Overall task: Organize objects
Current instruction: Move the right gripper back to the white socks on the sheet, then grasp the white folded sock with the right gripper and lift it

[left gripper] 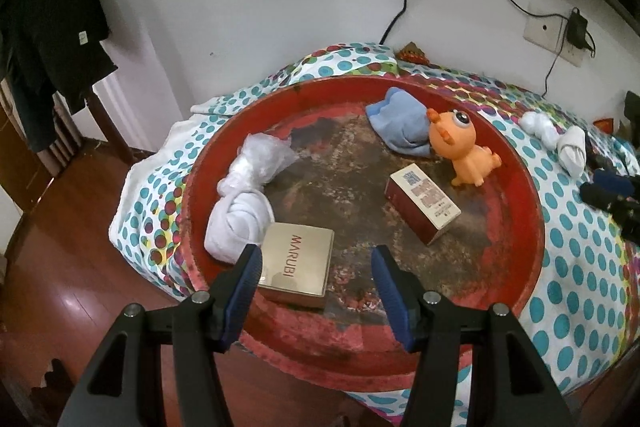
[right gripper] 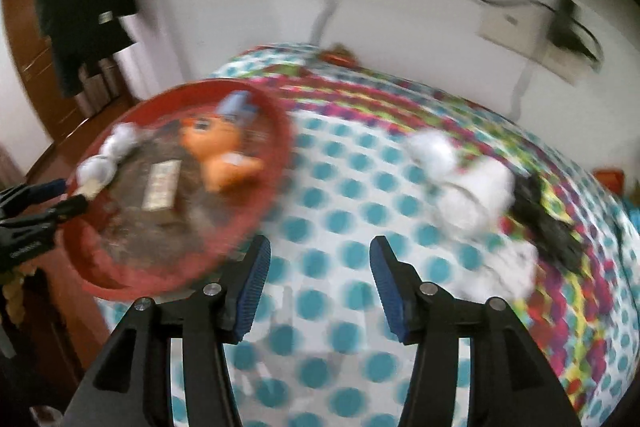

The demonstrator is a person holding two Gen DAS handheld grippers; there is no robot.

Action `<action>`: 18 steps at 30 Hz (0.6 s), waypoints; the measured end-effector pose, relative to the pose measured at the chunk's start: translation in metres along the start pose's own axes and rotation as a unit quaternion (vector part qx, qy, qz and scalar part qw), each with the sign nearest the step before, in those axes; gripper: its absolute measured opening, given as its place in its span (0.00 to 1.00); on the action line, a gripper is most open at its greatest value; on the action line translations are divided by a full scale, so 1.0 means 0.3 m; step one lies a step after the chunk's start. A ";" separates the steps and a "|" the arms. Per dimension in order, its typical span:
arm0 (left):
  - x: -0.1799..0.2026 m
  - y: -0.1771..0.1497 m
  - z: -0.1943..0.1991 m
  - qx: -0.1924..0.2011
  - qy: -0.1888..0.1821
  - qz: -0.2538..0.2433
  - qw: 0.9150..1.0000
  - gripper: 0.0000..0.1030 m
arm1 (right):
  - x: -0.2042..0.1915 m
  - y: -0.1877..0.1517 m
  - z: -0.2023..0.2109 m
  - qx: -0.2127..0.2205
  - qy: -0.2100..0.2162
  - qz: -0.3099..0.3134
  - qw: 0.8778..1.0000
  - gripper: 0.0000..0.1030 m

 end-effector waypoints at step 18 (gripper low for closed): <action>0.037 -0.028 -0.026 -0.016 -0.001 -0.017 1.000 0.57 | 0.382 -0.199 -0.077 -0.041 -0.082 -0.099 0.991 0.63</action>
Point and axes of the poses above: each gripper's, at about its wrist camera, not at the fingertips, and z roughly against the way its jaws point, x to its right, y to its top, the point moved 2 cm from there along -z, roughly the way its jaws point, and after that the axes turned 13 degrees about z, right-handed, at the moved point
